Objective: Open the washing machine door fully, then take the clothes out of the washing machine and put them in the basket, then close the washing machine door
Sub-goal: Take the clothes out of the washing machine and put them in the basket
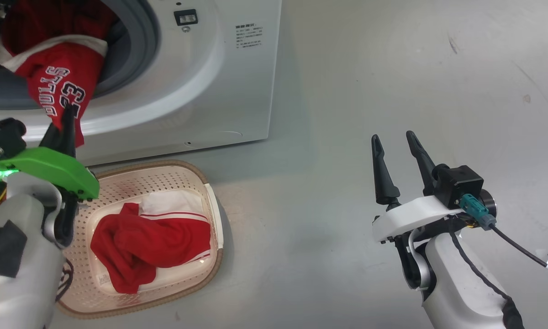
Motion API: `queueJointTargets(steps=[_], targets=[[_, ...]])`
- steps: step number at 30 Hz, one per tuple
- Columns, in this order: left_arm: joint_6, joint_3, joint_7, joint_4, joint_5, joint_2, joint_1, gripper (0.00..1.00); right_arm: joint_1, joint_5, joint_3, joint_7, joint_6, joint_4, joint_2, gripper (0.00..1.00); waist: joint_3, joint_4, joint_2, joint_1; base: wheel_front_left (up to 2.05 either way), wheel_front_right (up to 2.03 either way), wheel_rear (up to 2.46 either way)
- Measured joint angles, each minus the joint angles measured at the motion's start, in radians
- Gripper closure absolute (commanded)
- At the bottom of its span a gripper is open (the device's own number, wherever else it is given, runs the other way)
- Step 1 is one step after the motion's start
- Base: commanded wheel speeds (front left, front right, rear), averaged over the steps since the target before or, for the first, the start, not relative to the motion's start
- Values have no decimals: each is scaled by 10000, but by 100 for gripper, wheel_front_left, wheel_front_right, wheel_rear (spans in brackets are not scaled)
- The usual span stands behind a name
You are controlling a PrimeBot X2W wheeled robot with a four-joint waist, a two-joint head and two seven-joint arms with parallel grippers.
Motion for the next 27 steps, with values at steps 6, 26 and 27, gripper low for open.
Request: queueJointTargets(steps=[6, 26, 27], targets=[[0, -401, -165, 123, -67, -144, 917, 100, 105, -19, 15, 0, 0, 151, 0, 0, -373, 323, 0, 0, 0, 0, 0], [0, -1935, -146, 621, -431, -516, 3303, 100, 267, -71, 362, 0, 0, 311, -12, 0, -711, 591, 0, 0, 0, 0, 0], [0, -1933, -144, 671, -451, -518, 3324, 100, 267, -71, 364, 0, 0, 307, -15, 0, -672, 572, 0, -1, 0, 0, 0]])
